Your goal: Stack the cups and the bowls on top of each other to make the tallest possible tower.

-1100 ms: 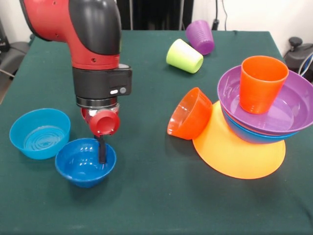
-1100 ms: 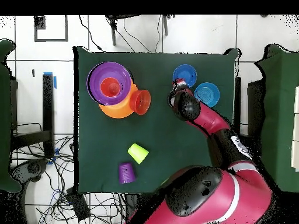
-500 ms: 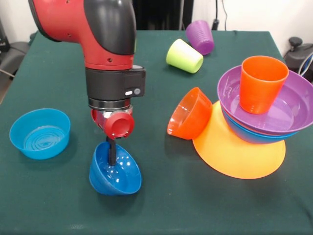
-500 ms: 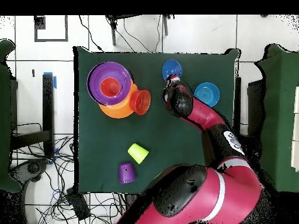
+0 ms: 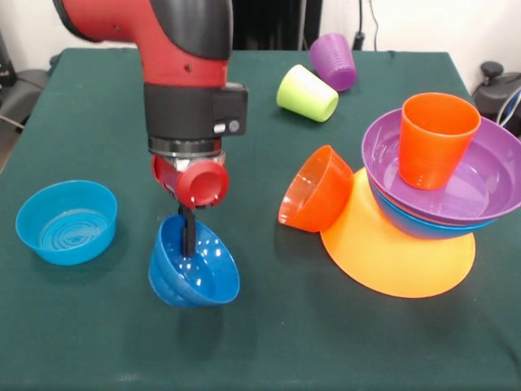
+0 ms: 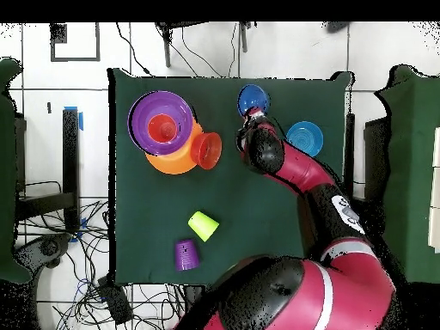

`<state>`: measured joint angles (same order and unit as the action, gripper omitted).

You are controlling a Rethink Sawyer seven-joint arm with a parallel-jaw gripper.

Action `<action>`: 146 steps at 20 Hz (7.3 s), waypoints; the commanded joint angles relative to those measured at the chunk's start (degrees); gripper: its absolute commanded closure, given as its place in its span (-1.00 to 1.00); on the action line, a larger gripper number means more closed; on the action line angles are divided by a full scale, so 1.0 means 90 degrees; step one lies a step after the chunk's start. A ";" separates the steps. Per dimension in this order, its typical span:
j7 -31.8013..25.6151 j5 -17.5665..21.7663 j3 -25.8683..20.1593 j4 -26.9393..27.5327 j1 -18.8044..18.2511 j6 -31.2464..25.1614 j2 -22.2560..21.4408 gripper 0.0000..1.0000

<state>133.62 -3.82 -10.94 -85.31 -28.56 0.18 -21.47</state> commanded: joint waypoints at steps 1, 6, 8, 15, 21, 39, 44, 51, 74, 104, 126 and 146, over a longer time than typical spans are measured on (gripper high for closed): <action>0.0651 -0.0132 -0.0138 -0.0478 0.0235 -0.0749 -0.0781 1.00; 0.0800 -0.0358 -0.0067 -0.0606 0.0506 -0.0997 -0.1214 1.00; 0.0867 -0.0474 0.0011 -0.0635 0.0656 -0.1116 -0.1399 1.00; 0.1000 -0.0848 -0.0293 -0.0885 0.0742 -0.1212 -0.1816 1.00; 0.0831 -0.1212 -0.0757 -0.1115 0.0517 -0.1678 -0.2167 1.00; 0.0703 -0.3522 -0.2586 -0.2092 -0.0327 -0.3067 -0.2618 1.00; 0.0677 -0.3891 -0.2801 -0.2167 -0.0375 -0.3085 -0.2602 1.00; 0.0511 -0.4137 -0.3274 -0.2470 -0.0593 -0.2894 -0.2560 1.00; 0.0738 -0.3604 -0.3564 -0.3343 -0.0723 -0.1692 -0.1851 1.00; 0.0806 -0.3070 -0.3819 -0.4128 -0.1125 -0.0946 -0.1973 1.00; 0.0649 -0.2716 -0.3616 -0.3817 -0.1227 -0.1027 -0.1560 1.00; 0.0904 -0.2991 -0.3387 -0.3978 -0.1123 -0.1808 -0.2761 1.00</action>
<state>133.62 -30.40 -43.85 -119.83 -39.27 -12.42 -44.05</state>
